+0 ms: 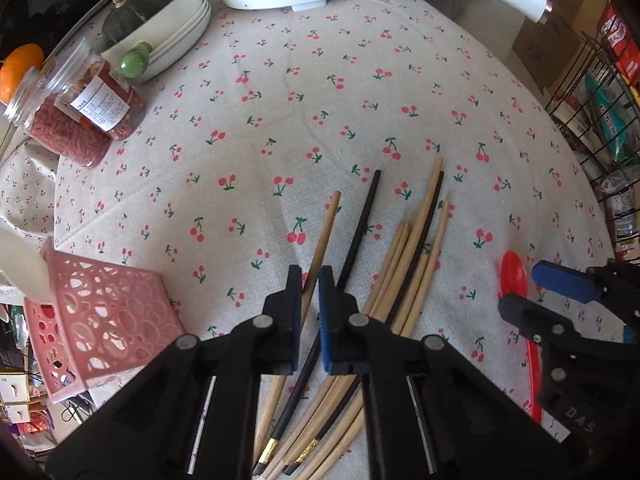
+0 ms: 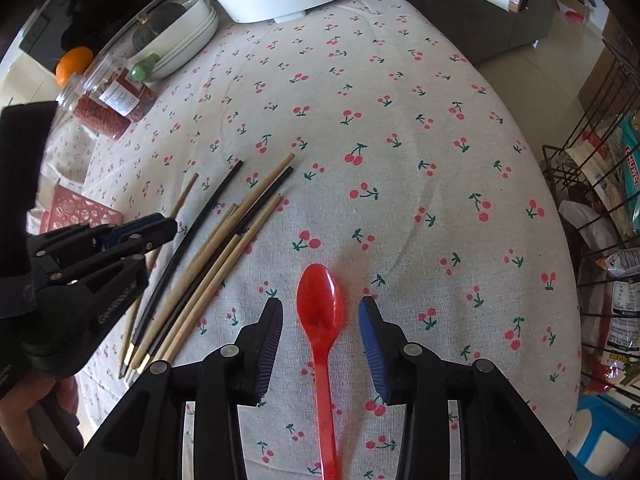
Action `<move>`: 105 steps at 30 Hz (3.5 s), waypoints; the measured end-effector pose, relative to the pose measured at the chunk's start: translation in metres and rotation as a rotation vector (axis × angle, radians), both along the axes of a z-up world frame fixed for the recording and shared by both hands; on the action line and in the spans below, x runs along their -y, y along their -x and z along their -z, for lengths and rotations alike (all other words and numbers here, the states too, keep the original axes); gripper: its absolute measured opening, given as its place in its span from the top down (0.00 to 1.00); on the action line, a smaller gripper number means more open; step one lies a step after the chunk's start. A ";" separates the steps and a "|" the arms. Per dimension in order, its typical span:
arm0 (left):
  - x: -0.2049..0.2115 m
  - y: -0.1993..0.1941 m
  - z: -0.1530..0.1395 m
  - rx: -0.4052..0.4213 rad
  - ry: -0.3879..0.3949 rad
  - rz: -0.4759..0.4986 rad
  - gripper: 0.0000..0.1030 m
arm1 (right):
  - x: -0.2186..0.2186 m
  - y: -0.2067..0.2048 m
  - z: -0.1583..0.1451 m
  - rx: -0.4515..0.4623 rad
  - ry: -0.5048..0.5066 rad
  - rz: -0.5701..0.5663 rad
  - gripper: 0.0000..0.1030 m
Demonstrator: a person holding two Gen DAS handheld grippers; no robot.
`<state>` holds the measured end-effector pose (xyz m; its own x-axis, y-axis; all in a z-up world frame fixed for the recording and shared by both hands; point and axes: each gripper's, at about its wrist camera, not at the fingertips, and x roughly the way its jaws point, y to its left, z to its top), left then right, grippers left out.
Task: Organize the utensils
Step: 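Lift the red spoon with the right gripper while the left grasps a wooden chopstick, then drop the wooden chopstick into the pink basket with left while right carries the red spoon, then lower the red spoon into the pink basket and open the right gripper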
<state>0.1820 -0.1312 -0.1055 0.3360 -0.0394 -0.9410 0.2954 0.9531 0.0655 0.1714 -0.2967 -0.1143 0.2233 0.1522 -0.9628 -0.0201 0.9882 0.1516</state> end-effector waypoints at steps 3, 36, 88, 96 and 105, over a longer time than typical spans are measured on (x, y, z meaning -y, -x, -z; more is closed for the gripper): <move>-0.016 0.020 -0.025 0.059 0.064 -0.005 0.92 | -0.011 0.000 0.006 0.001 0.065 -0.044 0.61; -0.141 0.169 -0.145 0.581 0.534 -0.052 0.94 | -0.057 0.052 -0.097 0.426 0.003 -0.068 0.74; -0.249 0.115 -0.083 0.516 0.418 -0.509 0.01 | -0.133 0.068 -0.146 0.770 -0.201 -0.051 0.74; -0.265 0.123 -0.075 0.436 0.386 -0.529 0.01 | -0.182 0.056 -0.171 0.968 -0.223 0.008 0.74; -0.268 0.123 -0.072 0.382 0.409 -0.513 0.01 | -0.218 0.034 -0.161 1.096 -0.108 0.093 0.74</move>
